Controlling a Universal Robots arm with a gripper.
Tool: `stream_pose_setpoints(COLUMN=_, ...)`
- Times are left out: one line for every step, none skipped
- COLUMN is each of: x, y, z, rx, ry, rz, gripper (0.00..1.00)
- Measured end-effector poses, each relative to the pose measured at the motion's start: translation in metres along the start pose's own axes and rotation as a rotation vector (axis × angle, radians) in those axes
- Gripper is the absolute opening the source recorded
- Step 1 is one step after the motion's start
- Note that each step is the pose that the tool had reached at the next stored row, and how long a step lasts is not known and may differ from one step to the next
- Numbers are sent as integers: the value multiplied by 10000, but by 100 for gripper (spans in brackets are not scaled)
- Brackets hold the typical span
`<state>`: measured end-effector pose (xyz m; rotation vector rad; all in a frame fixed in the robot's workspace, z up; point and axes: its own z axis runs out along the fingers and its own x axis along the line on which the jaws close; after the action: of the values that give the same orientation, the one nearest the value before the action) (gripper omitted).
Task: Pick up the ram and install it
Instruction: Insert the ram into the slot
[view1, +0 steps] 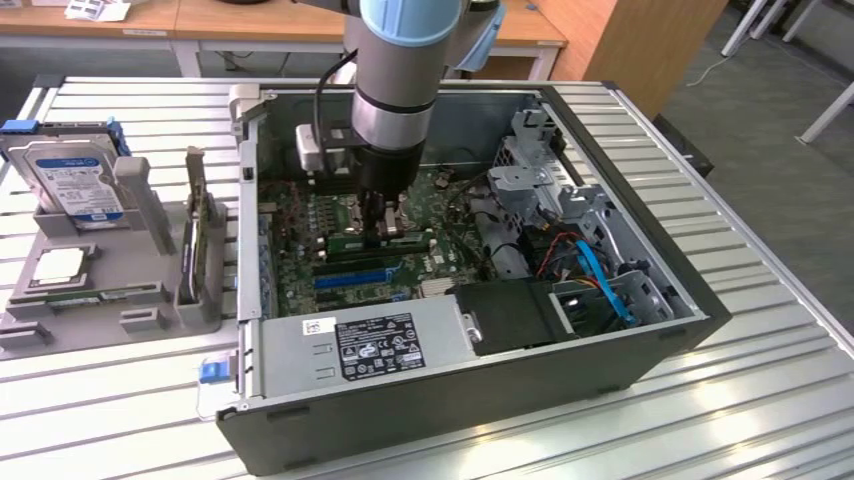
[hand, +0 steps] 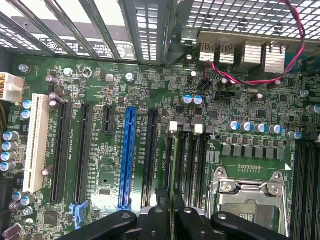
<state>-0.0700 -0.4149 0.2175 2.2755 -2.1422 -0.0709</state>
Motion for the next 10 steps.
stream_pose_setpoints(x=0, y=0, z=0, rx=0, ry=0, rz=1, gripper=14)
stream_pose_setpoints(x=0, y=0, z=0, rx=0, ry=0, rz=1, gripper=14)
stream_pose_setpoints(x=0, y=0, z=0, rx=0, ry=0, rz=0, gripper=14)
stream_pose_setpoints(x=0, y=0, z=0, rx=0, ry=0, rz=-2, gripper=14)
stream_pose_setpoints(x=0, y=0, z=0, rx=0, ry=0, rz=-11, gripper=14)
stream_pose_setpoints(x=0, y=0, z=0, rx=0, ry=0, rz=-20, gripper=14)
stream_pose_setpoints(x=0, y=0, z=0, rx=-1, ry=2, rz=-27, gripper=14)
stream_pose_setpoints(x=0, y=0, z=0, rx=-1, ry=1, rz=-28, gripper=14)
stream_pose_setpoints(x=0, y=0, z=0, rx=0, ry=1, rz=-29, gripper=14)
stream_pose_setpoints(x=0, y=0, z=0, rx=-1, ry=1, rz=-29, gripper=14)
